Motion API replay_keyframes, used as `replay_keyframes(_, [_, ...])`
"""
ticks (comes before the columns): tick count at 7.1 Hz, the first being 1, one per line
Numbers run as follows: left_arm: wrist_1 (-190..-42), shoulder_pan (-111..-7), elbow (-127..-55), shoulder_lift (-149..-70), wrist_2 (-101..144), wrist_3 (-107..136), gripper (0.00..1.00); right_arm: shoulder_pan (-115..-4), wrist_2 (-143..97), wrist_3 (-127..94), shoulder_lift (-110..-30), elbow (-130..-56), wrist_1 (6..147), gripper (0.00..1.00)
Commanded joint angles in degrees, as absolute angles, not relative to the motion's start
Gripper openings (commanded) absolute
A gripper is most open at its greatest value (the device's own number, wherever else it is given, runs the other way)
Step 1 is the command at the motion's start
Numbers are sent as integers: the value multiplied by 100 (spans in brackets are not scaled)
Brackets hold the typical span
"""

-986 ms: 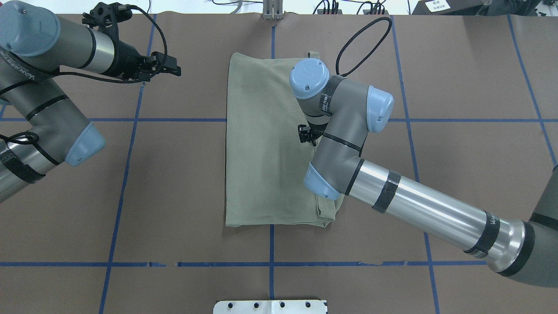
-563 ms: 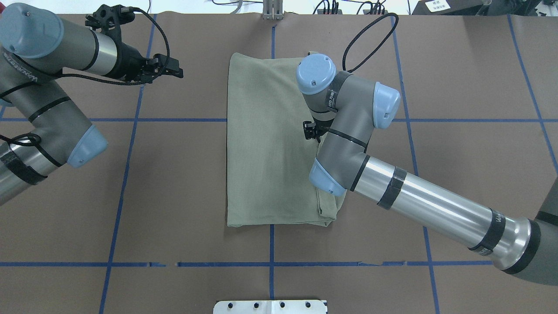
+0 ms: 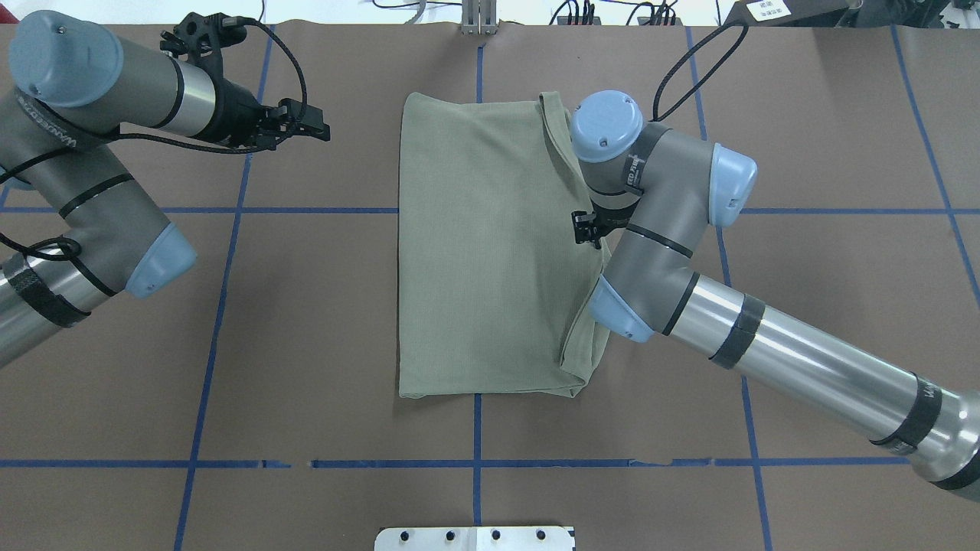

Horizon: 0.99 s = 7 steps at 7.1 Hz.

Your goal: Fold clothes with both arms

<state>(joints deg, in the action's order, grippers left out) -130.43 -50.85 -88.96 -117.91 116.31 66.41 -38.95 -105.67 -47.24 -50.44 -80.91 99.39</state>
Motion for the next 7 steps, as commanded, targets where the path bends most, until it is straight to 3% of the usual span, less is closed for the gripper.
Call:
replay_keyframes(1, [-13043, -5080, -8938, -11812, 11628, 6749, 100, -4130, -10556, -4238, -5553, -8472, 9932, 100])
replay_keyframes(7, [-13043, -5080, -9052, -11777, 11602, 6759, 100, -3578, -10793, -4973, -4993, -8719, 9879, 100])
